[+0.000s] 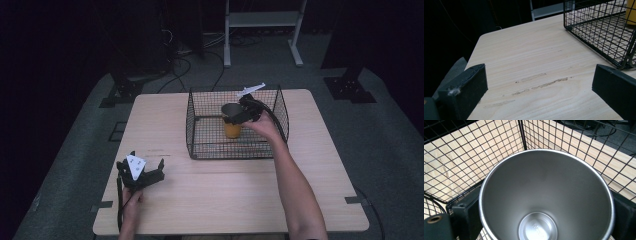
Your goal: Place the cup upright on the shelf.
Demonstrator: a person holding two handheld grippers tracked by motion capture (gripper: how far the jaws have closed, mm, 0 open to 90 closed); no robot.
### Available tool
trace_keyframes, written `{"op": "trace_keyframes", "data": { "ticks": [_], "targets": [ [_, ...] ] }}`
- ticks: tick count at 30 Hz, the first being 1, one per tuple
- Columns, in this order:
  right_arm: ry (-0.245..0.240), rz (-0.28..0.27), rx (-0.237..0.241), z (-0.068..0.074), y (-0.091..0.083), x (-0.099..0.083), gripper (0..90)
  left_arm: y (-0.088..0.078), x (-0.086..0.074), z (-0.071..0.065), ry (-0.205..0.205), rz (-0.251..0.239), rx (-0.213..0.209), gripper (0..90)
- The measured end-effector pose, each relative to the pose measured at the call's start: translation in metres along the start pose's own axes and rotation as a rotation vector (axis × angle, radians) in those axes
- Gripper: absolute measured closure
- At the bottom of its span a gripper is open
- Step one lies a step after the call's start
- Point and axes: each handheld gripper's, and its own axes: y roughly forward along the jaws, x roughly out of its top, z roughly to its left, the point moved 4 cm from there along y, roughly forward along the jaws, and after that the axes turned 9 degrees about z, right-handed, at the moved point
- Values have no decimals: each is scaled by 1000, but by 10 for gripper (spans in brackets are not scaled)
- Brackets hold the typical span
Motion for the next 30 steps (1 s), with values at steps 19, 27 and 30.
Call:
{"op": "trace_keyframes", "data": {
  "ticks": [19, 27, 30],
  "targets": [
    [-22, 16, -2, 7, -1, 1, 44, 0, 0, 0, 3, 1, 0, 0],
    [-12, -10, -7, 7, -4, 2, 13, 0, 0, 0, 4, 2, 2, 0],
    [-10, -39, -7, 10, -7, 5, 12, 0, 0, -1, 4, 3, 3, 0]
  ]
}}
